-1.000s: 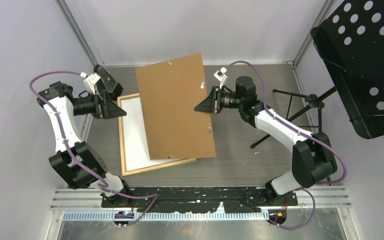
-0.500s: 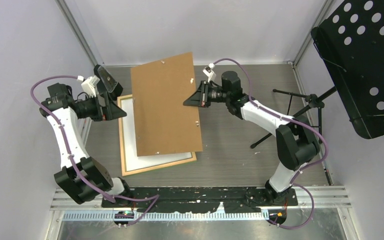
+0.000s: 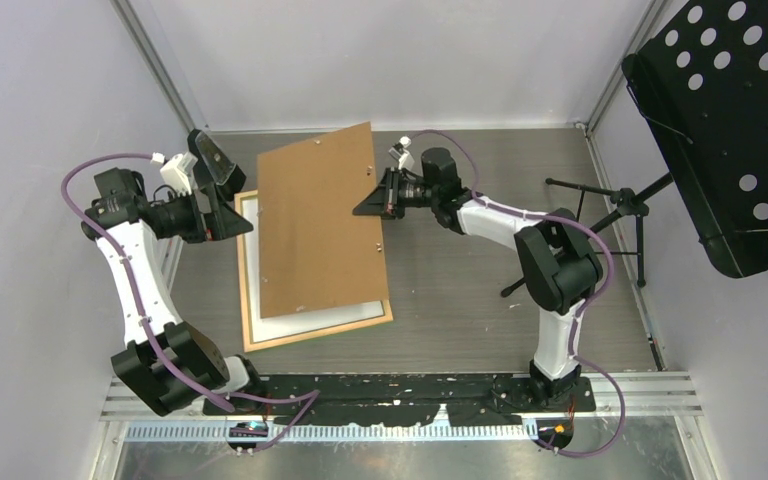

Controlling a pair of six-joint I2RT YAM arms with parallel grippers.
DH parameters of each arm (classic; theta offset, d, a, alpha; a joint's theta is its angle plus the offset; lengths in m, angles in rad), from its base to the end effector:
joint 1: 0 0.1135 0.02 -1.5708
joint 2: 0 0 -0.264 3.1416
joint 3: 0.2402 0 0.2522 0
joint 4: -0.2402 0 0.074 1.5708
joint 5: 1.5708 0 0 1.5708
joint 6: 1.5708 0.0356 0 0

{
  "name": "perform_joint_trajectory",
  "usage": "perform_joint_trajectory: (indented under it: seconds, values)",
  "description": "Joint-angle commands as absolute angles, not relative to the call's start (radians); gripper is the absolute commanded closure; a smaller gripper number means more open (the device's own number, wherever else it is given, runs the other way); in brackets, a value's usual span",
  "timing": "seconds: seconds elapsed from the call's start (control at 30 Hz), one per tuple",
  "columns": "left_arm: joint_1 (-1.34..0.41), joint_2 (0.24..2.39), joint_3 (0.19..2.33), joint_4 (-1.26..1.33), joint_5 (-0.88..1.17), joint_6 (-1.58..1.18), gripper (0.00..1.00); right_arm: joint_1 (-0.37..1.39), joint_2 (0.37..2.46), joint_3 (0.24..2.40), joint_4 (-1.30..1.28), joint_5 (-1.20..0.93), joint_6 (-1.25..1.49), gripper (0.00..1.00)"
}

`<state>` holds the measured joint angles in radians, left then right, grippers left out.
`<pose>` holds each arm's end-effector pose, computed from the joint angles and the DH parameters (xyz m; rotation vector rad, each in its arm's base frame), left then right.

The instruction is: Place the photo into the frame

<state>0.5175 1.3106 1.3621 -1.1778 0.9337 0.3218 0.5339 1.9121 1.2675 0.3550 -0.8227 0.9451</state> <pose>0.2180 0.0912 0.3552 0.0352 2.2611 -0.8273 0.3606 0.2435 0.2350 -0.2360 2.1604 1.7044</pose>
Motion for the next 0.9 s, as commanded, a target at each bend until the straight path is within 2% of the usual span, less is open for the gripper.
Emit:
perform_joint_trajectory:
  seconds: [0.0, 0.87]
  values:
    - [0.522, 1.291, 1.363, -1.146, 0.935, 0.307, 0.00, 0.556, 1.928, 1.346, 0.493, -0.871, 1.000, 0.95]
    - [0.522, 1.316, 1.344, -1.143, 0.946, 0.296, 0.00, 0.593, 2.084, 1.406, 0.531, -0.916, 1.020, 0.94]
